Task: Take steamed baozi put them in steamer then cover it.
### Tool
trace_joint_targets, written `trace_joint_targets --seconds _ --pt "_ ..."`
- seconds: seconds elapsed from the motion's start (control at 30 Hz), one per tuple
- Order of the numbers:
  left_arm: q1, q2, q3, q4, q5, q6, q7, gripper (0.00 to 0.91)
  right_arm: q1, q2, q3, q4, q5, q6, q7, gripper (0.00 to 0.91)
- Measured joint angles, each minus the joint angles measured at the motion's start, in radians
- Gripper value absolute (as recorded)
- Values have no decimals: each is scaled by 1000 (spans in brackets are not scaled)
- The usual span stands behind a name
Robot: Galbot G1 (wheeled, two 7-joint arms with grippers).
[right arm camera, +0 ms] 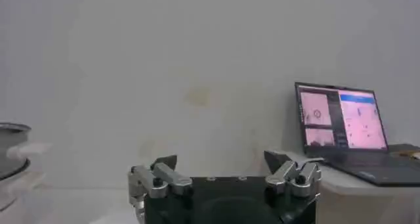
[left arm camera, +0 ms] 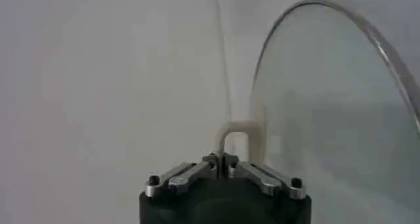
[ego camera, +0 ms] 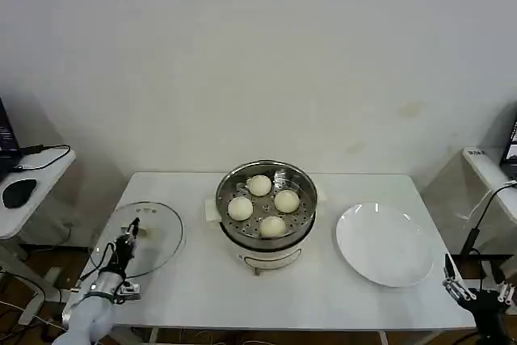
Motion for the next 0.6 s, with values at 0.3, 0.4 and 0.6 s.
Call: trace_joint_targets --seconds 0.3,0.4,0.6 --pt "106 42 -44 -203 -116 112 18 0 13 -1 -28 5 -18 5 1 907" --pt "147 67 -48 -294 -179 162 37 0 16 -1 -39 8 -26 9 1 907" --pt "182 119 -29 -457 -307 259 73 0 19 7 -61 15 -52 12 2 907"
